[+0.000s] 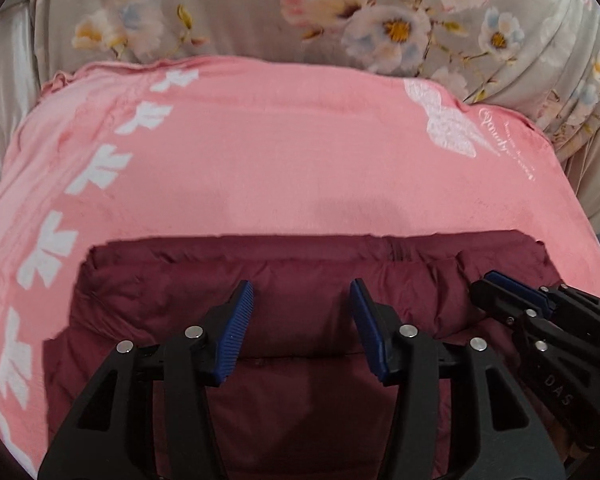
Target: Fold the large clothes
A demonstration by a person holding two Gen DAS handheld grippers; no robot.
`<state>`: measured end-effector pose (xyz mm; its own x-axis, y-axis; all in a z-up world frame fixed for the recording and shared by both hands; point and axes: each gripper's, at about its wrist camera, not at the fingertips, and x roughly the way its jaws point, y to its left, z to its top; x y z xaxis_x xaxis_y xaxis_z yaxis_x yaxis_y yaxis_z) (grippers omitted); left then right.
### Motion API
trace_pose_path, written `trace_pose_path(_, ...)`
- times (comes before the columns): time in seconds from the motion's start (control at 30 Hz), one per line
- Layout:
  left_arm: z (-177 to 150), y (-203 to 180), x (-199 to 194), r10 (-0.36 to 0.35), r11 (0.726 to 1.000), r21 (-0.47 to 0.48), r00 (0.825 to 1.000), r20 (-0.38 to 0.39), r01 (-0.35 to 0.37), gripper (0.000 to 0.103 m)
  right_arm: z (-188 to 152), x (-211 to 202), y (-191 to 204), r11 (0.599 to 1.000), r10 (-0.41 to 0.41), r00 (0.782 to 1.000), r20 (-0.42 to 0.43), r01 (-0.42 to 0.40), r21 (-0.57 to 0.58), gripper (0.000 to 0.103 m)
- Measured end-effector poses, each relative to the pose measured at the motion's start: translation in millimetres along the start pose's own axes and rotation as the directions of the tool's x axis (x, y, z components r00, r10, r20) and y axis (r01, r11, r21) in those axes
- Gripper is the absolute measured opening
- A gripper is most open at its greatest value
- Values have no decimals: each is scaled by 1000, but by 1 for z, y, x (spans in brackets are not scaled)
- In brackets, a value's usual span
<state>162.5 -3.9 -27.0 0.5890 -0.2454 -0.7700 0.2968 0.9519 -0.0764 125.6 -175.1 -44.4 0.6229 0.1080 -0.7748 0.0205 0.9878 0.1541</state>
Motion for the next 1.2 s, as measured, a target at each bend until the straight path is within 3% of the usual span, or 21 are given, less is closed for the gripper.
trace_pose_path(0.4,-13,4,26,49,999,-17,998,-30,-49,50,-7,30,-7,1000,-2,999,-41,3,30,6)
trace_pose_path(0.87,-21,-1,37,91,996,3,996,26,-91,50,-15,37,-3,999,-37,999,11,36,10,5)
trace_pose_path(1.07,-20,-4,34,108,994,12,994,32,-109,50,-14,33,-7,1000,-11,1000,9,11,28,6)
trace_pose_path(1.17,-21,7,10,87,995,-46,995,42,-85,52,-17,4,-6,997,19,1000,9,-20,75,19)
trace_pose_path(1.2,-22,17,-5,72,994,-90,996,49,-67,55,-19,-7,-3,996,44,999,16,-46,81,19)
